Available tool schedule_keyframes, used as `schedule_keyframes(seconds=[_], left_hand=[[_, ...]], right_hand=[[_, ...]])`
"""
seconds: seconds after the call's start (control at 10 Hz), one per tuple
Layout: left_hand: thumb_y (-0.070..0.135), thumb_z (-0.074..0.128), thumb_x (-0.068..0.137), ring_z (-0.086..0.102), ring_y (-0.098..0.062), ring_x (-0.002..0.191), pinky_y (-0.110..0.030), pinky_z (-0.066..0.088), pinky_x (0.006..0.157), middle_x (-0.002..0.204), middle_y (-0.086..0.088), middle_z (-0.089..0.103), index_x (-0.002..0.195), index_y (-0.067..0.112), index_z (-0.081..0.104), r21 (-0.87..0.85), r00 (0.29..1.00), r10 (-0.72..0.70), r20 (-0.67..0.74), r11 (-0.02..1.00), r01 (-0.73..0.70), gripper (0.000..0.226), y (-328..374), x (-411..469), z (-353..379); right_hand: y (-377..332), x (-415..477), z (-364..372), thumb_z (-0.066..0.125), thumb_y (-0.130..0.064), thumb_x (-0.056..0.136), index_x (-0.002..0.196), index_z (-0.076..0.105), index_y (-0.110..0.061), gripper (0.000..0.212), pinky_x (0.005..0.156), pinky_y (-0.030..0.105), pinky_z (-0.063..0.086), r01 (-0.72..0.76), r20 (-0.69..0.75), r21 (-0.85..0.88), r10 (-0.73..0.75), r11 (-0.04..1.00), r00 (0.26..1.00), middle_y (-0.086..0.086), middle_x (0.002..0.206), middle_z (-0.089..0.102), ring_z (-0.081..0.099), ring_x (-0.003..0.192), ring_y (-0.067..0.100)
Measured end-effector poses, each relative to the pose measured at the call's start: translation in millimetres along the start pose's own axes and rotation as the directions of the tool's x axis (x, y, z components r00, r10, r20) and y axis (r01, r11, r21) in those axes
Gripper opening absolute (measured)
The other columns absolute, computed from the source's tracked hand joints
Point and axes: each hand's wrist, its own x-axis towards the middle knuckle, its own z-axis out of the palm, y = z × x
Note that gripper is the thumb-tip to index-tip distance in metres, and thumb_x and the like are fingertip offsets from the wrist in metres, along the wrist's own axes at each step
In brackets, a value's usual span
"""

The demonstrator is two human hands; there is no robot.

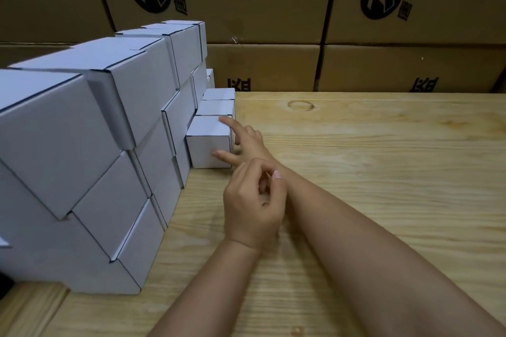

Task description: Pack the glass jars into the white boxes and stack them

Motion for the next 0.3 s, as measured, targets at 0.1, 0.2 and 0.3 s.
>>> schedule_keyframes(seconds=[0.1,0.2,0.3], left_hand=[[0.02,0.05,0.083,0.037,-0.01,0.054,-0.026,0.033,0.051,0.054,0.001,0.04,0.068,0.008,0.054,-0.002,1.0,-0.002,0.014,1.0,0.002,0.02,-2.0,-2.0,1.1],[0.022,0.051,0.082,0.035,-0.006,0.05,-0.023,0.032,0.049,0.05,0.0,0.041,0.067,0.01,0.055,-0.018,0.999,-0.027,0.037,0.999,0.027,0.02,-2.1,-1.8,1.5],[0.023,0.051,0.081,0.036,-0.006,0.046,-0.025,0.034,0.046,0.048,0.002,0.042,0.066,0.009,0.056,-0.066,0.998,-0.006,0.07,0.998,0.011,0.022,1.7,-4.8,1.0]], right_hand=[[2.8,5.0,4.8,0.063,-0.033,0.091,0.152,0.015,-0.026,0.078,0.111,0.042,0.025,-0.001,-0.01,-0.02,0.001,1.0,1.0,0.0,0.118,0.026,0.035,0.121,0.025],[2.5,8.6,6.5,0.066,-0.034,0.088,0.152,0.011,-0.026,0.085,0.111,0.041,0.026,0.013,-0.018,-0.02,-0.014,1.0,1.0,-0.002,0.115,0.023,0.023,0.107,0.012],[11.1,2.4,6.2,0.074,-0.031,0.081,0.153,0.004,-0.027,0.101,0.1,0.035,0.034,0.011,-0.044,0.092,-0.007,0.996,0.999,-0.003,0.115,0.028,0.03,0.105,0.012]])
